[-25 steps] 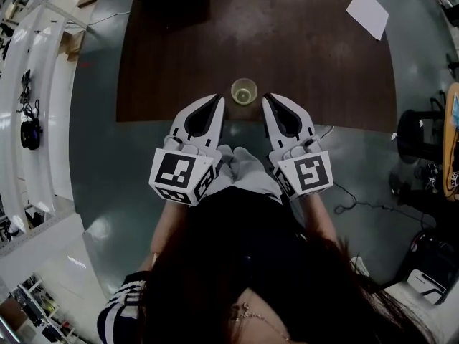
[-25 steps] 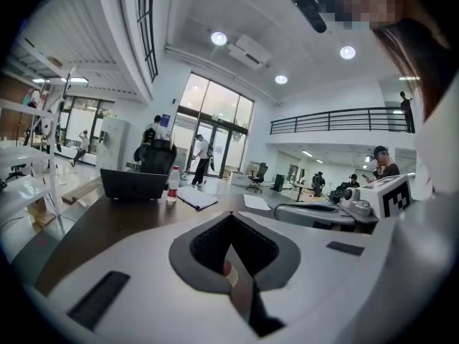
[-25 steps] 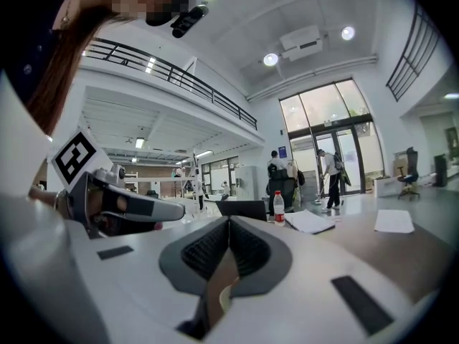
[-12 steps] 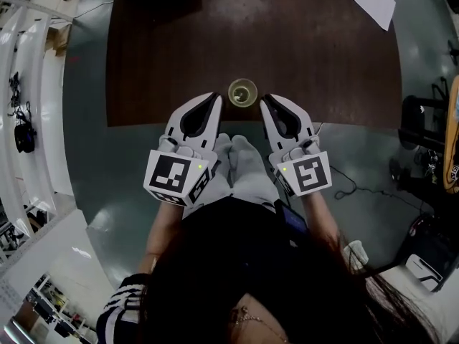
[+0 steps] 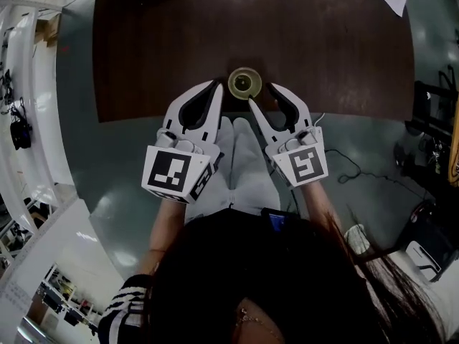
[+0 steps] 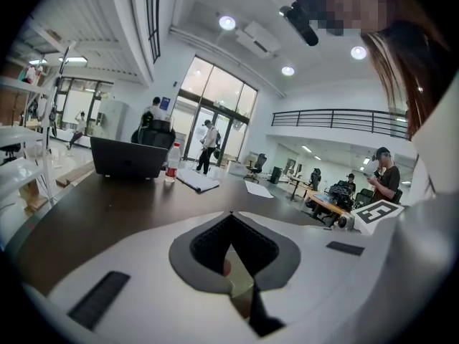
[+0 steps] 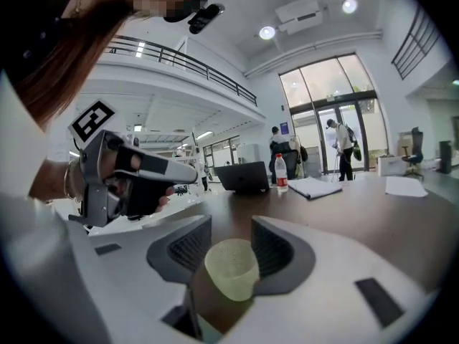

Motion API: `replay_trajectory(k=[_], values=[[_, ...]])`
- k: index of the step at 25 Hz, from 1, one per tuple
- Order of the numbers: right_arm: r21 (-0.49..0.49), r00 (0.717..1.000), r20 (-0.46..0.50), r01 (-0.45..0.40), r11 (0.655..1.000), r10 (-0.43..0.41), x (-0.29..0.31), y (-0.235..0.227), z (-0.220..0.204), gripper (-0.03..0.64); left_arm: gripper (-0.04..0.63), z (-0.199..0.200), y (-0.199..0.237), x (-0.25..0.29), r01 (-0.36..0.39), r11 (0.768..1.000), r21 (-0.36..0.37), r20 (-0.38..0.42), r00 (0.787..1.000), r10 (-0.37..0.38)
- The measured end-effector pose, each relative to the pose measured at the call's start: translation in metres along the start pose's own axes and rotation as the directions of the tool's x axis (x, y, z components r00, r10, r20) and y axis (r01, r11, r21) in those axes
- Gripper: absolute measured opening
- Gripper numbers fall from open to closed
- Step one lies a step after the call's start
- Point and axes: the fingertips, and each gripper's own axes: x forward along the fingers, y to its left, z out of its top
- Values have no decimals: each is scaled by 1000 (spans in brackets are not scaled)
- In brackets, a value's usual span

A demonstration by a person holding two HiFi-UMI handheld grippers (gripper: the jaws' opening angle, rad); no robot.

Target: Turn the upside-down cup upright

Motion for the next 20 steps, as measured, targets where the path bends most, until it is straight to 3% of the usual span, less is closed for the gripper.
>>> replay_trajectory(k=[7, 20], values=[[3, 998, -56, -3, 1000, 3, 13, 2, -38, 281, -12, -18, 16, 0, -27, 999, -20, -24, 999, 27], [-31, 991, -130, -17, 999, 13, 41, 5, -87, 370, -12, -45, 38, 6, -44, 998, -37, -62, 997, 41]])
